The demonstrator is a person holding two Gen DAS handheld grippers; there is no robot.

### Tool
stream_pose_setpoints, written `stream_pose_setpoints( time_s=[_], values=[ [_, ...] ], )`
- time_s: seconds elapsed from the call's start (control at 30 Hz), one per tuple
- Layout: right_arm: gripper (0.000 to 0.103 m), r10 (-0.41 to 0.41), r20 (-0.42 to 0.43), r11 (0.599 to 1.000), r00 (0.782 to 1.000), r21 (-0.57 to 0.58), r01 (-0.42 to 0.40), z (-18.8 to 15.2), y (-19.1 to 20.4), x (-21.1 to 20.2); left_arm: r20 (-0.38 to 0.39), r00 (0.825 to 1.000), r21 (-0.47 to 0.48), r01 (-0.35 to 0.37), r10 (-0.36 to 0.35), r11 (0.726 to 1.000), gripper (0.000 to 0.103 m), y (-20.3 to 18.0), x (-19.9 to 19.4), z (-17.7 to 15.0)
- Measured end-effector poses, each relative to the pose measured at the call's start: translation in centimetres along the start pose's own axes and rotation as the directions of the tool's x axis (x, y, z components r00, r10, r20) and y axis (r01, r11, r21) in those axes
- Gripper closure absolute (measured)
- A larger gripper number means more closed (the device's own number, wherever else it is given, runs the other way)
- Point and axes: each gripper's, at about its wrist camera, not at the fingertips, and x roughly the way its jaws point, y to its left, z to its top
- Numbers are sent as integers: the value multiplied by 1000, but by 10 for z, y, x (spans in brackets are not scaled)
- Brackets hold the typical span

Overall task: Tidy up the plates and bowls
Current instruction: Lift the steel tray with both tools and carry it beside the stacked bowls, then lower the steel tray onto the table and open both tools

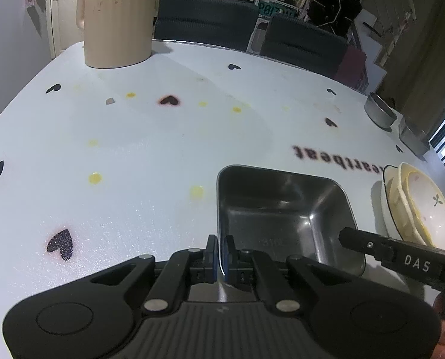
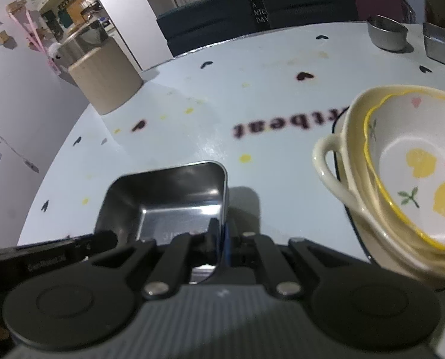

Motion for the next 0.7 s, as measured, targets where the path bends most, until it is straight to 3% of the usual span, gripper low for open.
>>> stream_pose_setpoints(
  time_s=[0.27, 0.43, 0.57, 0.7],
  values=[
    [98, -14, 21, 999, 1000, -32, 14, -4, 3, 0, 4, 1000, -3, 13, -13, 1000, 99, 3, 1, -1],
    [95, -29, 31, 998, 999, -54, 30, -5, 6, 1, -1, 1000, -15, 21, -21, 1000, 93, 7, 0, -1],
    [88, -54, 30, 997, 998, -62, 55, -5, 6, 1, 0, 1000, -21, 11, -11, 1000, 83, 9, -2, -2],
    [87, -51, 40, 996, 998, -71, 54, -6, 7, -2, 3, 1000, -32, 14, -14, 999, 73, 10, -5, -2]
  ],
)
